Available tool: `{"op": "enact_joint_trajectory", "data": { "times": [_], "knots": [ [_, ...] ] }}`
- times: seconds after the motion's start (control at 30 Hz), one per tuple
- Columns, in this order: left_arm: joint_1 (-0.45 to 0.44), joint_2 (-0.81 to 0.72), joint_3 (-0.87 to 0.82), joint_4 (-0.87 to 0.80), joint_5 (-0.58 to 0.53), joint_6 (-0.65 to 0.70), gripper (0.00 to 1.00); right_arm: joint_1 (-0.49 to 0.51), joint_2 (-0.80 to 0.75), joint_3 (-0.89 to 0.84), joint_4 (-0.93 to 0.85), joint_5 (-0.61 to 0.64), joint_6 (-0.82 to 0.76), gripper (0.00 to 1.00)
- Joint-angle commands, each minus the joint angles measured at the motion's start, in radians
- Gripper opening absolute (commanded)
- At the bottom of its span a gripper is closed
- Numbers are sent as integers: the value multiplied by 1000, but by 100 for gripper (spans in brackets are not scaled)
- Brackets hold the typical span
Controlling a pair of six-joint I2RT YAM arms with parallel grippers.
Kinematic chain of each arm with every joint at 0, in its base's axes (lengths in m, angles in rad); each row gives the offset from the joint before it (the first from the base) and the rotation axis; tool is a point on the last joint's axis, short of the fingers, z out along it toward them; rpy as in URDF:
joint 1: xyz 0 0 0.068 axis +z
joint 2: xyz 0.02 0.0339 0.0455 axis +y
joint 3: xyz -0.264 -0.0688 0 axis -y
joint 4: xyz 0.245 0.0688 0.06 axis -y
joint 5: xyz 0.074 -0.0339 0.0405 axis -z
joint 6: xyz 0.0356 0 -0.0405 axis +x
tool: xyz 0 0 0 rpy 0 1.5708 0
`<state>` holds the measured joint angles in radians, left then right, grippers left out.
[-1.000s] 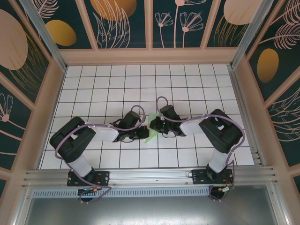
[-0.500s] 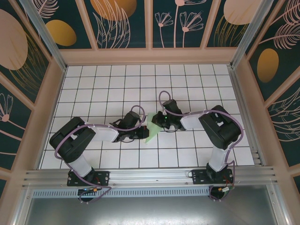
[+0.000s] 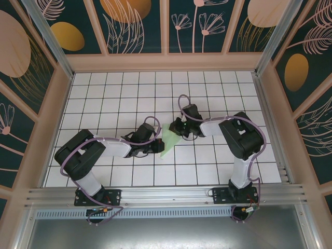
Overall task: Fold a paper plane with a square sheet of paper (pick it up from the middle)
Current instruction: Fourth fold the wing at the center of the table.
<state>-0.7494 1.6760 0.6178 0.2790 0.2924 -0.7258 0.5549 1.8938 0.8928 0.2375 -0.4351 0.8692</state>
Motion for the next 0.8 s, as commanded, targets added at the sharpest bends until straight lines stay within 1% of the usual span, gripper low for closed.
{"op": "enact_joint_trajectory", "data": {
  "times": [0.0,0.43,0.6,0.77],
  "knots": [
    [7,52,-69,-265,-88,29,2,-66,59,22,-14,153,-49,12],
    [6,47,-77,-266,-92,32,2,-125,98,103,-48,157,-60,13],
    [7,44,-84,-272,-95,38,1,-138,115,146,-75,153,-90,13],
    [6,44,-90,-268,-93,35,2,-142,85,172,-98,141,-111,13]
  ]
}}
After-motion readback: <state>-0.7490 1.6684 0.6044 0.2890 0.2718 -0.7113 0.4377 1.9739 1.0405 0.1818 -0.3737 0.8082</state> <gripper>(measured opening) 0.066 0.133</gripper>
